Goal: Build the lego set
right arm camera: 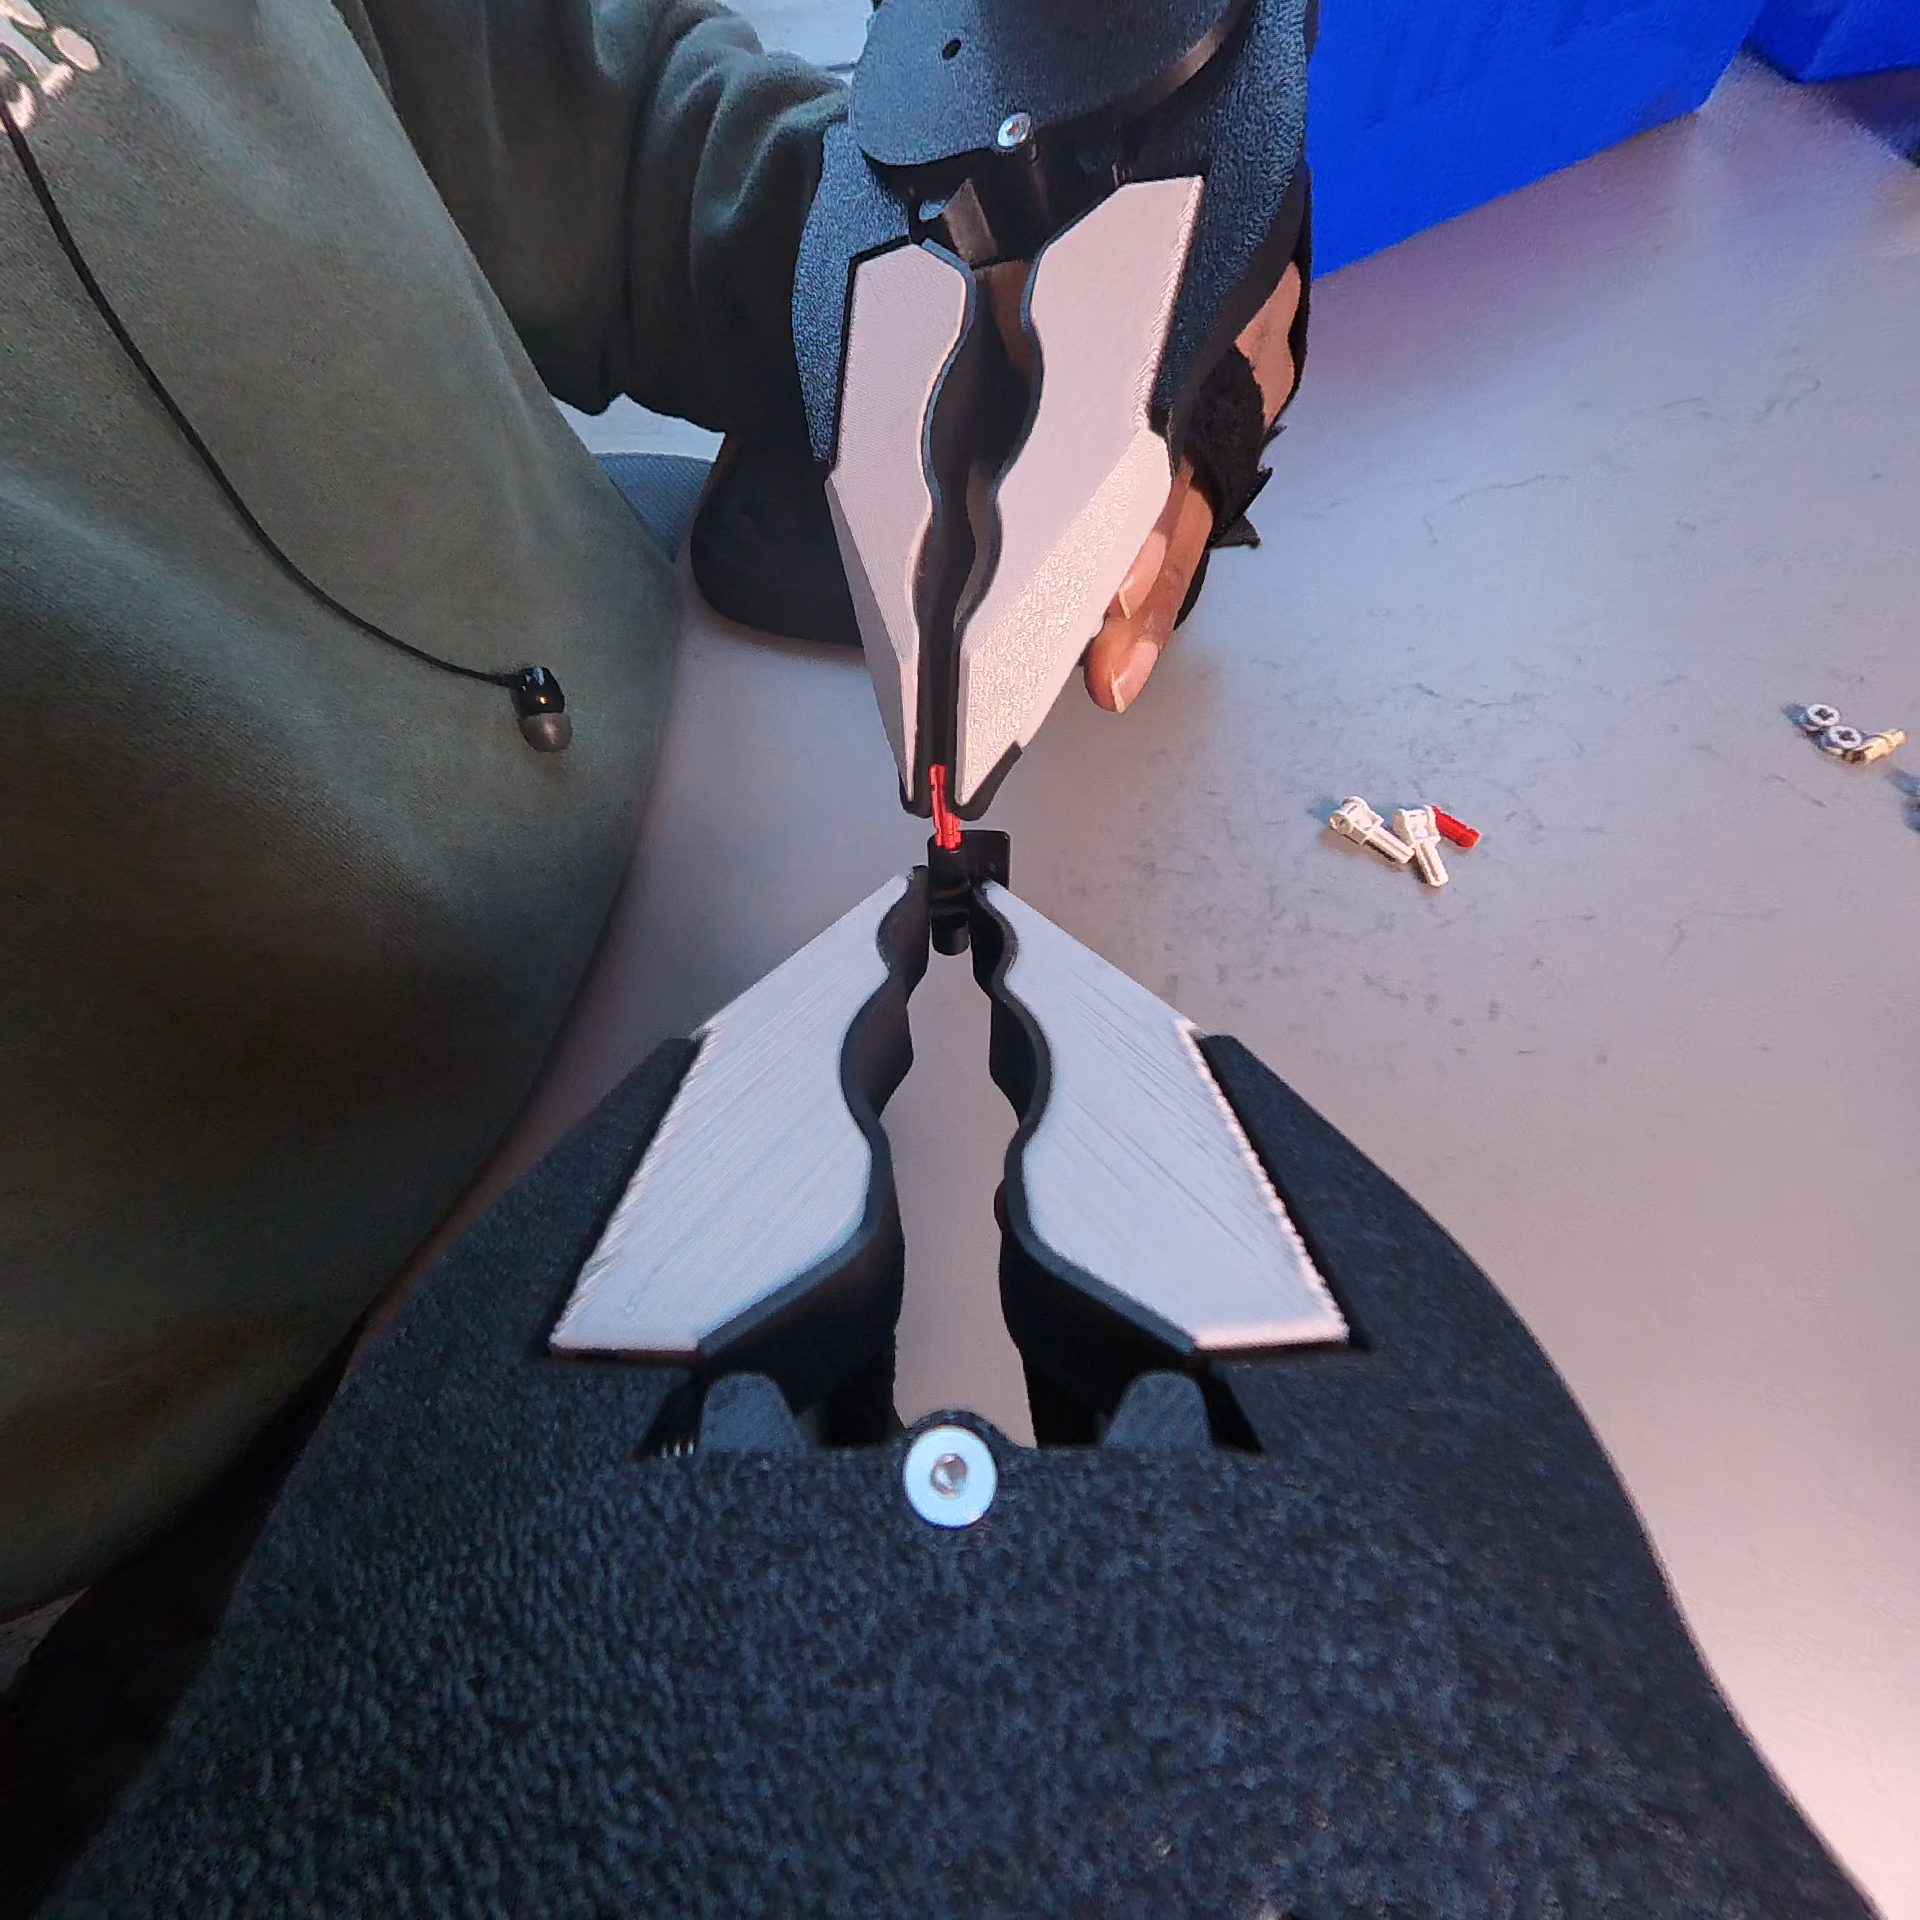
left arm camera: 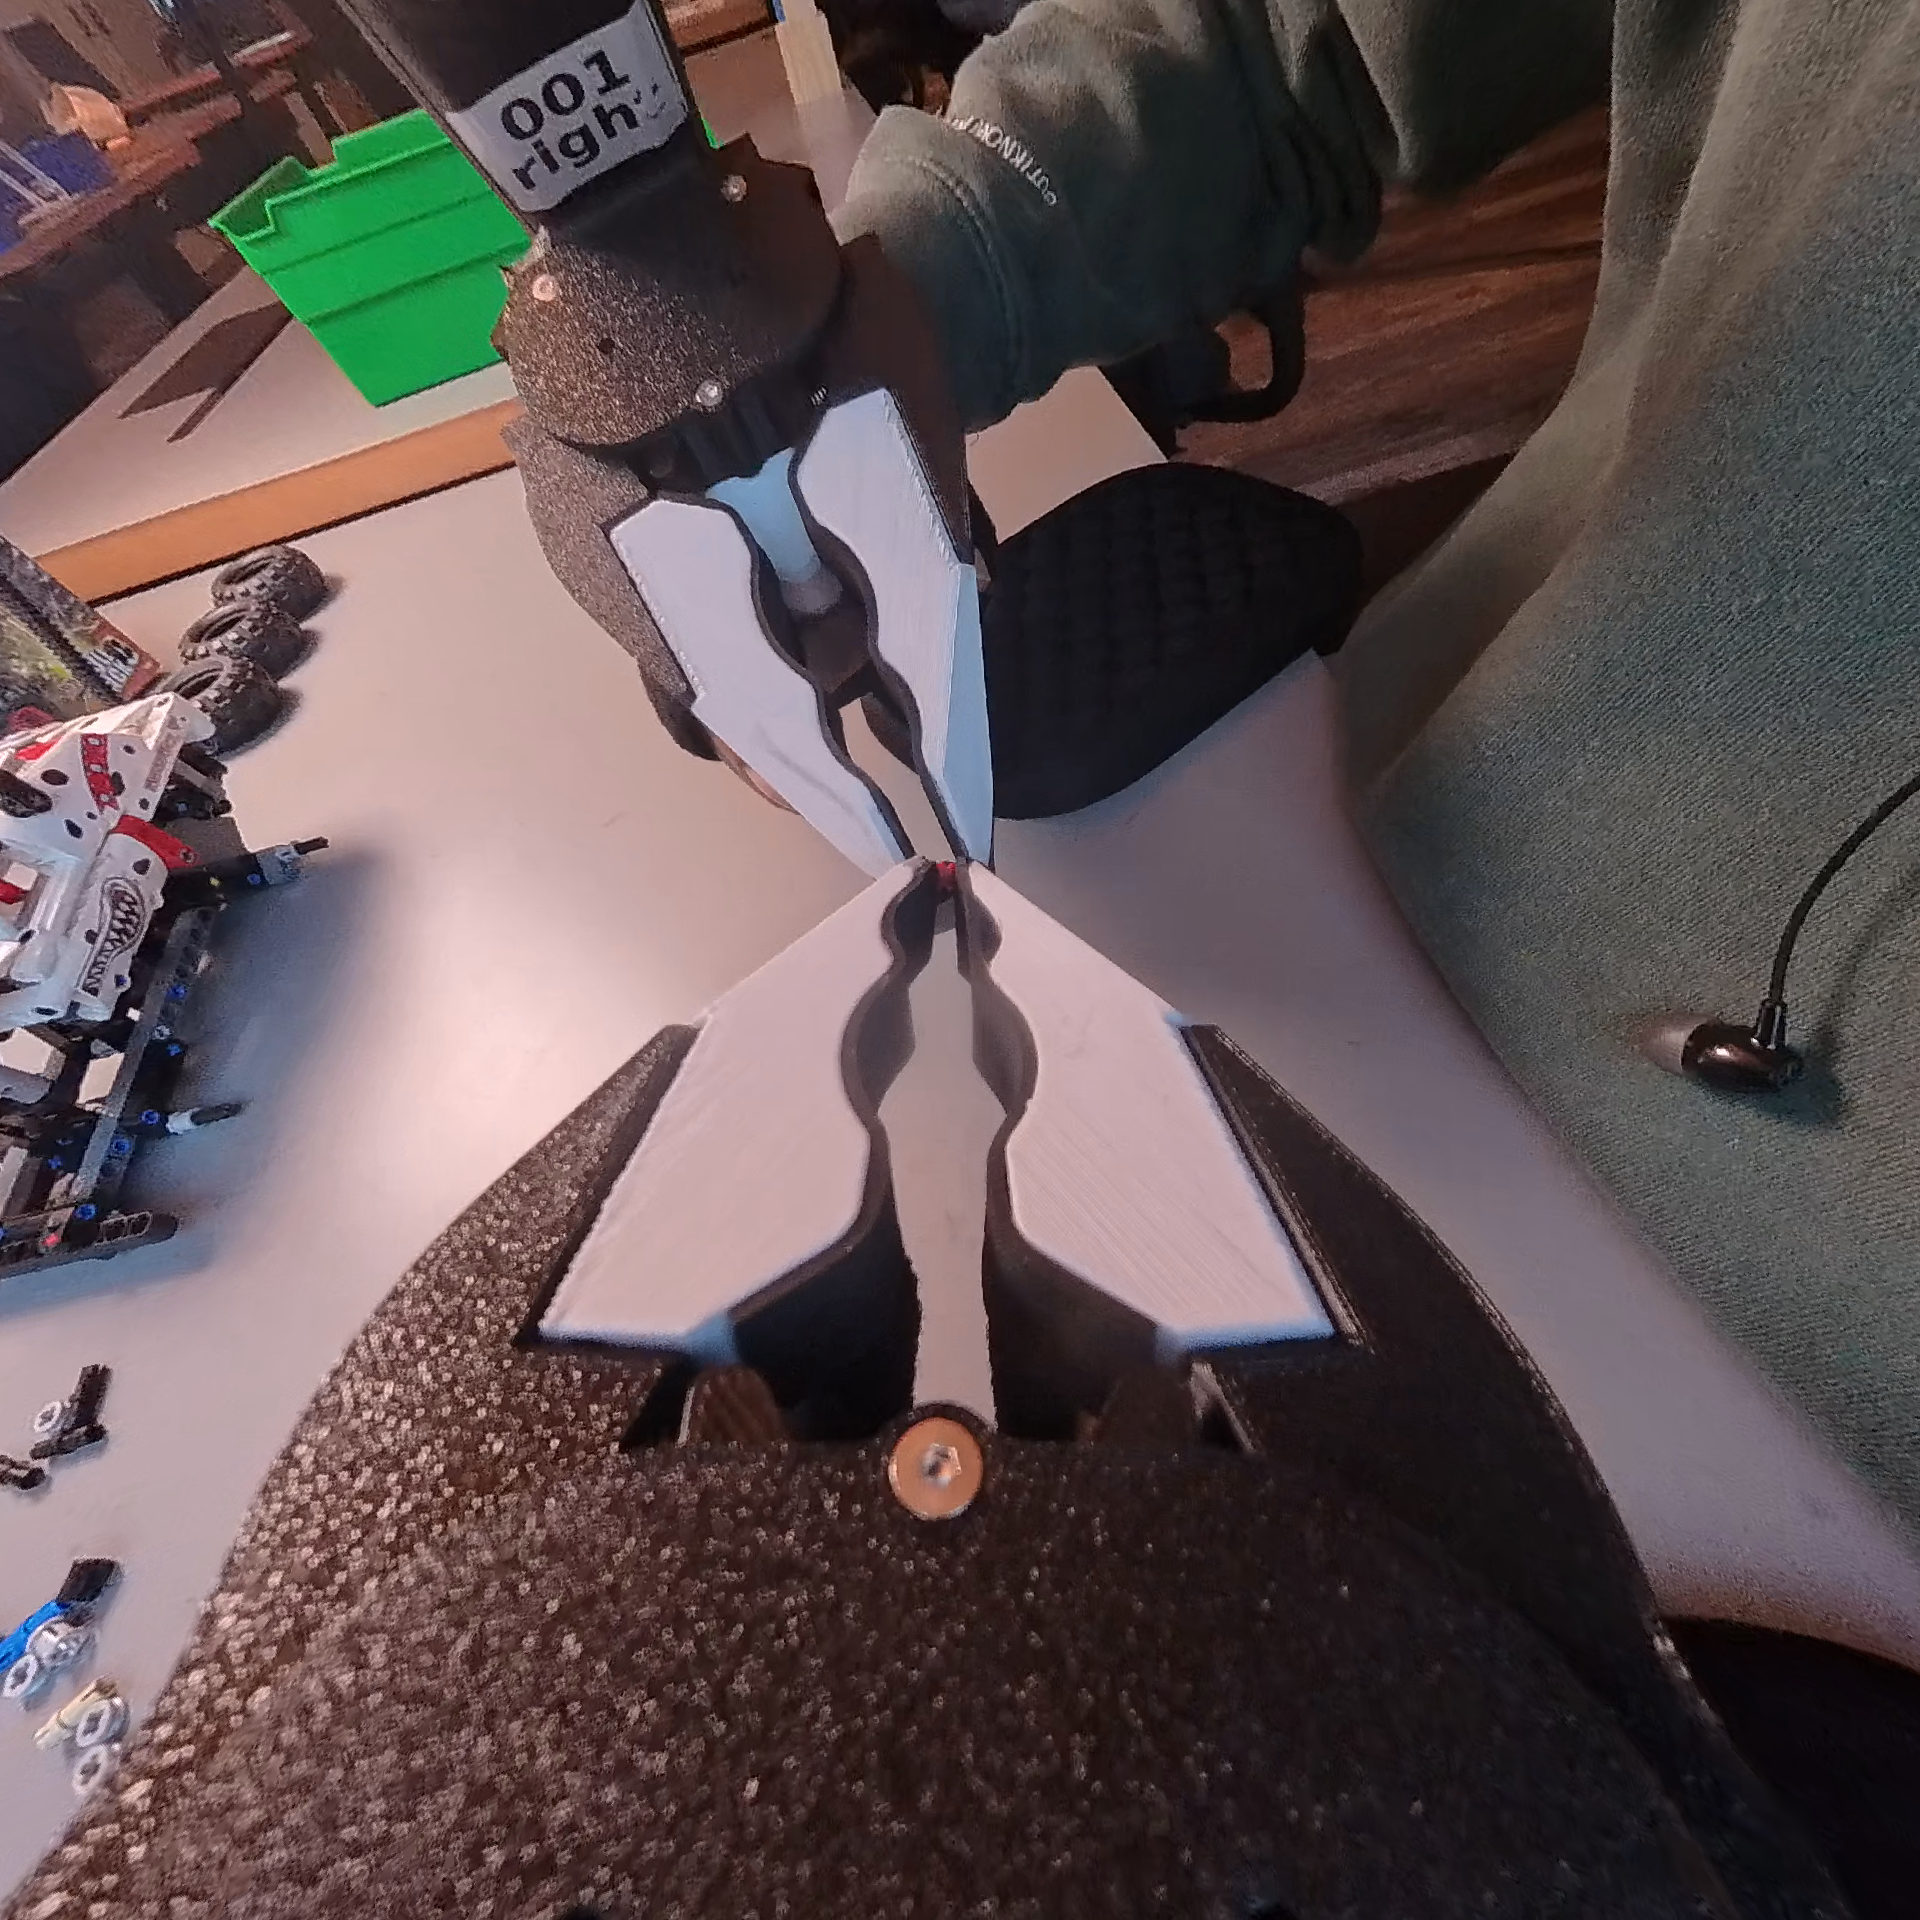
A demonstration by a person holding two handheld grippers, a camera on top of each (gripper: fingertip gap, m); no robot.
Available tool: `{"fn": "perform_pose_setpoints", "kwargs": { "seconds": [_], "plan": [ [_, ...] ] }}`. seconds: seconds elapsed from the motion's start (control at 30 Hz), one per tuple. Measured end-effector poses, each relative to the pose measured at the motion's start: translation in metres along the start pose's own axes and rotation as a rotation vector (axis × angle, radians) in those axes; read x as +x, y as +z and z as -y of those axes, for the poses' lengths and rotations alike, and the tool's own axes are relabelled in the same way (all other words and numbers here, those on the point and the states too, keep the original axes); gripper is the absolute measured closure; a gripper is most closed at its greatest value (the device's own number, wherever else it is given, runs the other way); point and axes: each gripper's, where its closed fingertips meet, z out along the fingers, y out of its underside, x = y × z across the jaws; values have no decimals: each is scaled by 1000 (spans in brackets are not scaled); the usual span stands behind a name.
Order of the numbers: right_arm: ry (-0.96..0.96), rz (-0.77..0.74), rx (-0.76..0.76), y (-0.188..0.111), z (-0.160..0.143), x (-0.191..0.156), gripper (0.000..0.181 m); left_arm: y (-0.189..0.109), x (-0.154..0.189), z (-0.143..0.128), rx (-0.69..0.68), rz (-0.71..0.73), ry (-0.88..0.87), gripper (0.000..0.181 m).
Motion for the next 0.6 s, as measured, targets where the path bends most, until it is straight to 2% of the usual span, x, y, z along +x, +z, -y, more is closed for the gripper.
{"fn": "perform_pose_setpoints", "kwargs": {
  "seconds": [0.37, 0.6],
  "plan": [
    [-28, -41, -83, 4, -16, 5, 177, 9, -1, -17, -116, -12, -46, 180],
    [-180, -171, -349, 16, -54, 23, 176, 27, -5, -54, -310, 16, 17, 180]
  ]
}}
